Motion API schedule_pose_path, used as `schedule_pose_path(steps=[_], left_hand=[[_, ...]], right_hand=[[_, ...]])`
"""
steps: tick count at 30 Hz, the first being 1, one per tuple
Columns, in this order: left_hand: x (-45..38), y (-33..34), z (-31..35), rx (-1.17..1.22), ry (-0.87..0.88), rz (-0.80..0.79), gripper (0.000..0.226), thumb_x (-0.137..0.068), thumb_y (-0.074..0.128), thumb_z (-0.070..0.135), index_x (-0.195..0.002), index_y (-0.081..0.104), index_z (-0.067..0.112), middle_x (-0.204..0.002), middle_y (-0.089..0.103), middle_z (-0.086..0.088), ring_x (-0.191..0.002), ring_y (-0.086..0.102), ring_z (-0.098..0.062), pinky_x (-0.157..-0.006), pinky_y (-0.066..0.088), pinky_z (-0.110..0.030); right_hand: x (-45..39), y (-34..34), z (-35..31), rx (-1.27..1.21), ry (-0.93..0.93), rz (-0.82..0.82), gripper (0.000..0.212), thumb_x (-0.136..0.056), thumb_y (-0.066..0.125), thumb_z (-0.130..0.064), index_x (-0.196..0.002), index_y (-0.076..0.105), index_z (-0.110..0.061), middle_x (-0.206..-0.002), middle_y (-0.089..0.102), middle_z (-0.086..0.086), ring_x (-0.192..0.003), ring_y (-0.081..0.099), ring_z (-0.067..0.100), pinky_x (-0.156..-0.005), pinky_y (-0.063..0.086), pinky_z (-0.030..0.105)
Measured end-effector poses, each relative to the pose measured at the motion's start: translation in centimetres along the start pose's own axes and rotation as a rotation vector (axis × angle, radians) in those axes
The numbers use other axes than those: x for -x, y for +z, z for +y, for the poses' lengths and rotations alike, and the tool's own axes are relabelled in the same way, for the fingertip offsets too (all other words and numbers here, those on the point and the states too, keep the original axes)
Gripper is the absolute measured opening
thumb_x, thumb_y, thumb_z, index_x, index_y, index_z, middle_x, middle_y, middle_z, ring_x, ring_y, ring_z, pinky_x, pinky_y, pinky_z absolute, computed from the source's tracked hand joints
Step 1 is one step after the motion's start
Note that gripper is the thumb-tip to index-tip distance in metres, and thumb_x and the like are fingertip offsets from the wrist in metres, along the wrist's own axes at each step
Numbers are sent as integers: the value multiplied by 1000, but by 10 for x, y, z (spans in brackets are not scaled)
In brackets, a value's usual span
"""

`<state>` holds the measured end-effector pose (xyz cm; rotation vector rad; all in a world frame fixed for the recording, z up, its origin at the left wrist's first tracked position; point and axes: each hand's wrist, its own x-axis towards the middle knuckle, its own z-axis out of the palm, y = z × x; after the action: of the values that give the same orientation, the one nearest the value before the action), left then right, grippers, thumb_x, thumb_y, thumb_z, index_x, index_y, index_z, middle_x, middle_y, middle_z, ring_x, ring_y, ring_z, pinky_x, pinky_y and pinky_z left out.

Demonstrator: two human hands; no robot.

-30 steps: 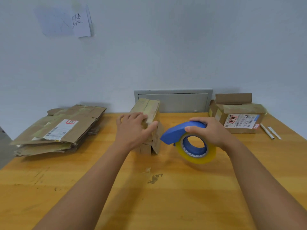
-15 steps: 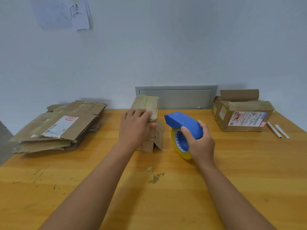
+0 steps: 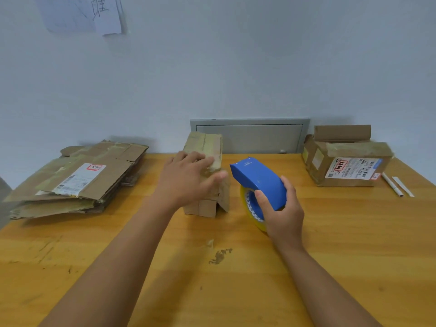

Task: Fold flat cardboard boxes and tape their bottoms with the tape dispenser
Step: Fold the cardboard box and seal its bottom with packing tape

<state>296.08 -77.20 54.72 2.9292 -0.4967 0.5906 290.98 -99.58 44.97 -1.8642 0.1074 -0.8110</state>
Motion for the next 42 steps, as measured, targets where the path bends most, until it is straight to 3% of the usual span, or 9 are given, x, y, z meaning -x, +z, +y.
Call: schedule_pose_path(steps=[3, 6, 15, 22, 25, 31, 33, 37, 42], left_hand=[[-15, -10, -5, 96, -26, -40, 71, -93, 11, 70, -115, 68, 34, -118, 60, 4, -109, 48, -21, -78, 33, -34], [-21, -6, -8, 61, -8, -5, 45, -94, 41, 63, -119, 66, 35, -117, 59, 8, -104, 44, -16, -79, 28, -32], [-3, 19, -12, 81, 101, 305, 41, -83, 70, 49, -113, 74, 20, -104, 69, -1, -90, 53, -29, -78, 35, -34], [-2, 26, -3, 192, 34, 272, 34, -95, 59, 44, -122, 69, 24, -120, 65, 3, -123, 48, -30, -100, 34, -46], [-3, 25, -6, 264, -29, 287, 38, -94, 60, 42, -123, 67, 17, -118, 67, -3, -115, 55, -27, -93, 36, -34], [2, 23, -18, 474, -44, 156, 33, -99, 53, 38, -131, 62, 32, -148, 42, -2, -140, 29, -22, -112, 28, -37], [5, 22, -26, 534, -68, 142, 38, -101, 53, 33, -139, 55, 33, -150, 42, -3, -138, 34, -21, -112, 33, -38], [11, 18, -31, 512, -137, 221, 47, -94, 63, 40, -136, 55, 21, -134, 58, 2, -118, 51, -12, -91, 41, -28], [18, 19, -41, 606, -79, 186, 39, -99, 54, 39, -133, 60, 22, -144, 52, 6, -127, 45, -4, -105, 42, -34]], right_hand=[[0, -1, 1, 13, -8, 3, 86, -79, 60, -68, -146, 44, -18, -138, 55, -2, -121, 52, 13, -93, 45, 25], [0, -1, 0, 6, -13, 2, 84, -80, 60, -67, -146, 44, -18, -138, 54, -3, -119, 50, 6, -91, 41, 17], [1, -1, 4, -12, -16, -1, 90, -77, 55, -74, -147, 43, -19, -139, 54, -4, -118, 50, 6, -90, 41, 17], [1, -1, 4, -7, -20, 1, 90, -78, 55, -73, -147, 44, -17, -138, 55, -2, -118, 51, 7, -91, 45, 24], [1, -1, 4, -4, -24, 5, 88, -79, 56, -70, -147, 44, -16, -138, 55, -2, -119, 52, 10, -93, 48, 28], [1, -2, 4, -22, -25, 9, 89, -77, 55, -73, -146, 44, -18, -132, 48, -16, -116, 45, -4, -89, 36, 9], [1, -1, 5, -19, -30, 5, 89, -78, 55, -73, -147, 44, -17, -131, 49, -15, -114, 46, -5, -87, 37, 8], [1, -2, 6, -17, -30, 8, 88, -79, 56, -72, -147, 44, -17, -131, 48, -15, -115, 45, -5, -89, 38, 11], [1, -2, 6, -16, -38, 12, 86, -79, 56, -71, -146, 44, -18, -132, 47, -16, -116, 41, -9, -88, 33, 5]])
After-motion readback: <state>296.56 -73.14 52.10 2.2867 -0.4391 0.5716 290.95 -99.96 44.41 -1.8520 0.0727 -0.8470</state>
